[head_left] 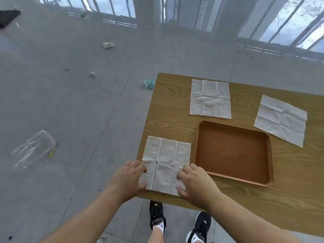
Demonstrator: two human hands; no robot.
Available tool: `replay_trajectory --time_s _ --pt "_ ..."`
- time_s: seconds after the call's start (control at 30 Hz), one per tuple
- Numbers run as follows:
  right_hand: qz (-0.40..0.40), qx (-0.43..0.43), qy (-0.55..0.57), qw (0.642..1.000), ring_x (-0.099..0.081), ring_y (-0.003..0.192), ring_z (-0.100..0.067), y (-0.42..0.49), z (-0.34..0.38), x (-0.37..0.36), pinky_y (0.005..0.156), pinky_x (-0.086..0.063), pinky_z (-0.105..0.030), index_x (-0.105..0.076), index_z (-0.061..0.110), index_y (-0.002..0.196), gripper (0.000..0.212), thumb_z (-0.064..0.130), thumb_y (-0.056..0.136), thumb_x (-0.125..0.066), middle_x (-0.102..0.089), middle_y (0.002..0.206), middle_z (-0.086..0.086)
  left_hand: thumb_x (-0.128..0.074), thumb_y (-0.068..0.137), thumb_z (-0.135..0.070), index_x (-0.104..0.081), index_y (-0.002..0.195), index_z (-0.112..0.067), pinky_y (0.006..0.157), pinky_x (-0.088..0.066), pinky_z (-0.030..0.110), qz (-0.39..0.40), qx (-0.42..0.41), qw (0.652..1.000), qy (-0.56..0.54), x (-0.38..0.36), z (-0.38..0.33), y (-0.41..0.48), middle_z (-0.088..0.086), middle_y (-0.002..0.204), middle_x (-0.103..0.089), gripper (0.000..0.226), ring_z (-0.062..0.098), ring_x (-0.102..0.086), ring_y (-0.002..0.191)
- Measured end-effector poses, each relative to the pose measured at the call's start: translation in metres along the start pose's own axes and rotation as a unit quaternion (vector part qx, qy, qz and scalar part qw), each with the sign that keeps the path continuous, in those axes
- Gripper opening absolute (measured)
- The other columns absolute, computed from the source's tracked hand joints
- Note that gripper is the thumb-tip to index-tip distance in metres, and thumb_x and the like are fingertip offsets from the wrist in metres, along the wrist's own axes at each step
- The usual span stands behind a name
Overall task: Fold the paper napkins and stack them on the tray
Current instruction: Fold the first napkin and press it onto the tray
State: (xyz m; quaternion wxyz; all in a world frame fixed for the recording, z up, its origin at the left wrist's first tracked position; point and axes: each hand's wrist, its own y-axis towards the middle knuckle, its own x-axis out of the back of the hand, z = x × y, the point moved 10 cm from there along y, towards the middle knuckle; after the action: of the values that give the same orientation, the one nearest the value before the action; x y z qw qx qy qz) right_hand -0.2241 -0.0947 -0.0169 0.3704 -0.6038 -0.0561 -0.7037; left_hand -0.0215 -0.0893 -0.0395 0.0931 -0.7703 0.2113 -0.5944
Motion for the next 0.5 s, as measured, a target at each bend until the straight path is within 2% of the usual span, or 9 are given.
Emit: replay_trajectory --time_s 0.13,0.3,0.4,0.5 --pt "0.036 0.050 -0.009 0.998 -0.051 0.105 -0.023 -0.002 0.018 -0.023 0.089 -0.046 -0.038 -0.059 0.024 0.114 0.043 0.058 0.090 -0.049 -0.057 0.110 0.001 -0.054 0.082 -0.070 -0.055 0.123 -0.036 0.100 -0.043 0.027 0.012 -0.065 0.997 0.027 -0.012 -0.016 -0.003 -0.015 0.128 -0.052 0.053 0.010 -0.047 0.117" --pt "0.040 0.050 -0.021 0.998 -0.050 0.103 -0.025 -0.004 0.019 -0.035 0.087 -0.046 -0.040 -0.058 0.021 0.112 0.042 0.056 0.087 -0.058 -0.056 0.109 -0.002 -0.055 0.082 -0.074 -0.053 0.126 -0.034 0.105 -0.044 0.031 0.008 -0.081 0.995 0.055 -0.019 -0.019 -0.005 -0.013 0.131 -0.048 0.059 0.012 -0.045 0.121" --pt "0.037 0.049 -0.023 0.998 -0.051 0.103 -0.026 -0.003 0.019 -0.039 0.087 -0.046 -0.040 -0.058 0.021 0.112 0.035 0.048 0.090 -0.058 -0.056 0.108 -0.002 -0.056 0.083 -0.073 -0.052 0.126 -0.034 0.105 -0.043 0.032 0.011 -0.079 0.995 0.057 -0.020 -0.021 -0.004 -0.012 0.131 -0.046 0.058 0.012 -0.044 0.121" --pt "0.022 0.046 -0.025 0.998 -0.053 0.094 -0.026 -0.004 0.020 -0.040 0.079 -0.048 -0.039 -0.060 0.020 0.104 0.019 0.034 0.090 -0.057 -0.057 0.101 -0.003 -0.056 0.083 -0.071 -0.052 0.126 -0.034 0.104 -0.044 0.033 0.014 -0.074 0.995 0.061 -0.020 -0.021 -0.003 -0.011 0.131 -0.046 0.056 0.013 -0.044 0.120"
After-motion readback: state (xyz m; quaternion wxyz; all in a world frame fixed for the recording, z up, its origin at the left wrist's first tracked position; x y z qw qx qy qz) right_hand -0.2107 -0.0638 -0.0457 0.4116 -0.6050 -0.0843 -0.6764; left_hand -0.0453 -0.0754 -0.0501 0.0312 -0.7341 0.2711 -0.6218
